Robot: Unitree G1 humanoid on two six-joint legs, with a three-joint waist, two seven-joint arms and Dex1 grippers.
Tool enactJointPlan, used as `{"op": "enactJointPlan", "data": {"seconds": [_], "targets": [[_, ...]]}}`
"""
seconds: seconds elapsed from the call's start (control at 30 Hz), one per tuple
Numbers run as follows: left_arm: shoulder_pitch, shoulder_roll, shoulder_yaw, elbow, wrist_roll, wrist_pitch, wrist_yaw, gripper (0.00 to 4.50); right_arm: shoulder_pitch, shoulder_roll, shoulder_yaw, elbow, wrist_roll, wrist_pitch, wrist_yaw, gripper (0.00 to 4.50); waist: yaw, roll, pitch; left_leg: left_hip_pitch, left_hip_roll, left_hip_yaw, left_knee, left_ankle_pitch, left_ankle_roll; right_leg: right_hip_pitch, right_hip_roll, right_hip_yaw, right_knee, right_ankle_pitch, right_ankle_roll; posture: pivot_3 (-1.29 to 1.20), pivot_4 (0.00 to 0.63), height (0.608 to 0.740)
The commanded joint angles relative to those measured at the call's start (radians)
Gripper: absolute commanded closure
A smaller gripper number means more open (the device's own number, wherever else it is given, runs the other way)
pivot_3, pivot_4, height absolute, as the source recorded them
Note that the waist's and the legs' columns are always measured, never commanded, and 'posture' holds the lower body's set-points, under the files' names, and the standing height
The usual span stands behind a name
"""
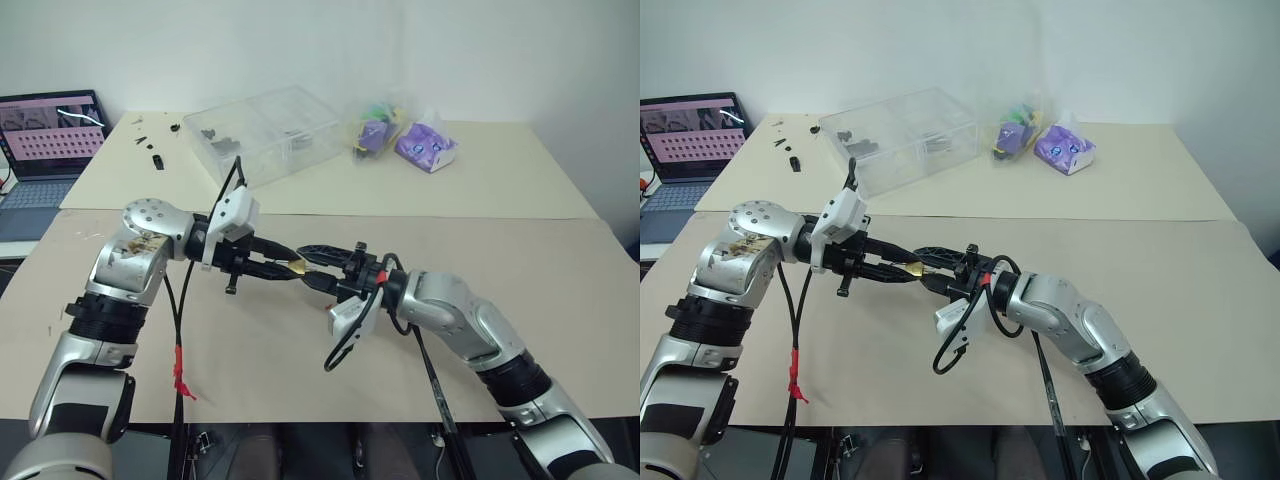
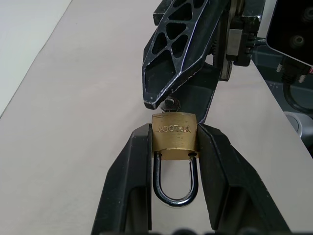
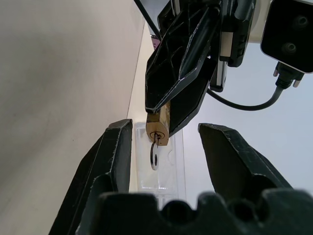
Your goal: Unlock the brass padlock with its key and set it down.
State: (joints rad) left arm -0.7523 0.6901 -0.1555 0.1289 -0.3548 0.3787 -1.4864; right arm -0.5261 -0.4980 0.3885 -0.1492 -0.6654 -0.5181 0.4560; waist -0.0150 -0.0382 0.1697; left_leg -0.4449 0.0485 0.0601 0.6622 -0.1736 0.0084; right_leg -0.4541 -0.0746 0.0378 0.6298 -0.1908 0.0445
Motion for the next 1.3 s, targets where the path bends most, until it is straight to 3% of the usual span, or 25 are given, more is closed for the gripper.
{"op": "enactJointPlan", "data": {"seconds": [0.03,0.17,0.27,0.43,0.47,0.9,0.97,1.2,1.3], "targets": [[-0.029,0.001,0.012,-0.014,-0.008,-0.005,0.002,3.68,-0.011,0.006,-0.005,-0.042,0.003,-0.01,-0.004,1.86,0.0,0.0,0.0,0.0,0.0,0.0,0.0,0.0,0.0,0.0,0.0,0.0,0.0,0.0,0.0,0.0,0.15,0.726],[-0.028,0.002,0.012,-0.013,-0.006,-0.009,0.002,3.68,-0.008,0.007,-0.003,-0.045,0.006,-0.01,-0.001,1.86,0.0,0.0,0.0,0.0,0.0,0.0,0.0,0.0,0.0,0.0,0.0,0.0,0.0,0.0,0.0,0.0,0.15,0.726],[-0.028,0.002,0.013,-0.012,-0.006,-0.009,0.003,3.68,-0.008,0.008,-0.004,-0.046,0.004,-0.01,-0.003,2.61,0.0,0.0,0.0,0.0,0.0,0.0,0.0,0.0,0.0,0.0,0.0,0.0,0.0,0.0,0.0,0.0,0.15,0.726],[-0.028,0.0,0.013,-0.008,-0.004,-0.013,0.007,3.68,-0.01,0.008,-0.004,-0.045,-0.001,-0.013,-0.005,4.25,0.0,0.0,0.0,0.0,0.0,0.0,0.0,0.0,0.0,0.0,0.0,0.0,0.0,0.0,0.0,0.0,0.15,0.726],[-0.029,-0.001,0.013,-0.008,-0.004,-0.014,0.007,3.68,-0.011,0.008,-0.004,-0.044,-0.002,-0.014,-0.005,4.39,0.0,0.0,0.0,0.0,0.0,0.0,0.0,0.0,0.0,0.0,0.0,0.0,0.0,0.0,0.0,0.0,0.15,0.726],[-0.028,-0.017,0.026,-0.008,-0.012,-0.003,0.033,3.68,0.014,0.015,-0.007,-0.052,0.013,0.006,0.018,4.39,0.0,0.0,0.0,0.0,0.0,0.0,0.0,0.0,0.0,0.0,0.0,0.0,0.0,0.0,0.0,0.0,0.15,0.726],[-0.027,-0.014,0.032,-0.011,-0.025,0.007,0.024,2.68,0.015,0.016,-0.009,-0.051,0.011,0.008,0.018,4.39,0.0,0.0,0.0,0.0,0.0,0.0,0.0,0.0,0.0,0.0,0.0,0.0,0.0,0.0,0.0,0.0,0.15,0.726],[-0.022,-0.006,0.047,-0.03,-0.042,0.003,0.025,0.14,0.019,0.017,-0.015,-0.044,0.008,0.013,0.02,4.39,0.0,0.0,0.0,0.0,0.0,0.0,0.0,0.0,0.0,0.0,0.0,0.0,0.0,0.0,0.0,0.0,0.15,0.726],[-0.022,0.015,0.053,-0.05,-0.053,0.035,0.029,0.06,0.023,0.019,-0.017,-0.04,0.008,0.022,0.02,4.39,0.0,0.0,0.0,0.0,0.0,0.0,0.0,0.0,0.0,0.0,0.0,0.0,0.0,0.0,0.0,0.0,0.15,0.726]]}}
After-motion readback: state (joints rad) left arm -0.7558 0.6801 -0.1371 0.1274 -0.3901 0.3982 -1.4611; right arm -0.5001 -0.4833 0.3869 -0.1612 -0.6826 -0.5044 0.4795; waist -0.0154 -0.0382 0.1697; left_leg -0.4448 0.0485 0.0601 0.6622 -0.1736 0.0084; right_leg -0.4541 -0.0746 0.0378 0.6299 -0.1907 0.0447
